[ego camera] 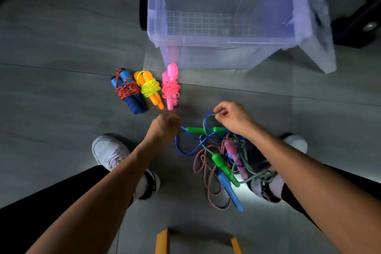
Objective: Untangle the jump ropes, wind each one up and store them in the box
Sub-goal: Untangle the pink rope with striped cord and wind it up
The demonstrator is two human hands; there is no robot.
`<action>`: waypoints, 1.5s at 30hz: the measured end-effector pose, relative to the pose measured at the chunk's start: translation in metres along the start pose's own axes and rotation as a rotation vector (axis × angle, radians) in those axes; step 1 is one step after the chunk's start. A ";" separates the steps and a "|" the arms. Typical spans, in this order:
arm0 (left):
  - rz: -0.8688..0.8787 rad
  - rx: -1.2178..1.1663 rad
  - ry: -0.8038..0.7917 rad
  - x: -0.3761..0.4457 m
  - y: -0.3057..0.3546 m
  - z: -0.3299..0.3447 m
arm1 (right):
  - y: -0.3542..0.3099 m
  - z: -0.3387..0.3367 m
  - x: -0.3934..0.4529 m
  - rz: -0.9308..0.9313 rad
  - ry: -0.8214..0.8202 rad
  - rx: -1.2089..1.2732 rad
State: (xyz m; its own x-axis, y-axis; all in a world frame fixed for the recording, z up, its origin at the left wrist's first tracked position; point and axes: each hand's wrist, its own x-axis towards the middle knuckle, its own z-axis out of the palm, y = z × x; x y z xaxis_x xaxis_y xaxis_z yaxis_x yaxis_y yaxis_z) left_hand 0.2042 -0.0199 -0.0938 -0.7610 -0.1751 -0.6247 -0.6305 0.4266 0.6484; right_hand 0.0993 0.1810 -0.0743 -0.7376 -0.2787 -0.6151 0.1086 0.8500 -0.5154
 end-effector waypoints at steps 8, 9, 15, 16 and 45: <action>0.102 0.346 -0.011 0.006 0.020 0.081 | 0.090 -0.022 -0.072 0.060 0.077 -0.035; 0.119 0.413 -0.017 0.006 0.024 0.087 | 0.098 -0.021 -0.077 0.065 0.079 -0.030; 0.270 0.478 -0.202 0.008 0.030 0.132 | 0.123 -0.023 -0.099 0.123 0.048 0.036; 0.224 0.401 -0.228 0.008 0.029 0.139 | 0.127 -0.024 -0.101 0.138 0.045 0.054; 0.703 0.405 -0.016 -0.097 0.157 0.046 | 0.067 -0.072 -0.158 -0.103 0.228 0.152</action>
State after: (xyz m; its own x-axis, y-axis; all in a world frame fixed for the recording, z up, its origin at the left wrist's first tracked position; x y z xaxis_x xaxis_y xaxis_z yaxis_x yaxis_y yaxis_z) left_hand 0.1858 0.1049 0.0484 -0.9545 0.2646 -0.1376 0.1009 0.7208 0.6857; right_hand 0.1753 0.3136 0.0313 -0.8786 -0.2384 -0.4138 0.1110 0.7408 -0.6625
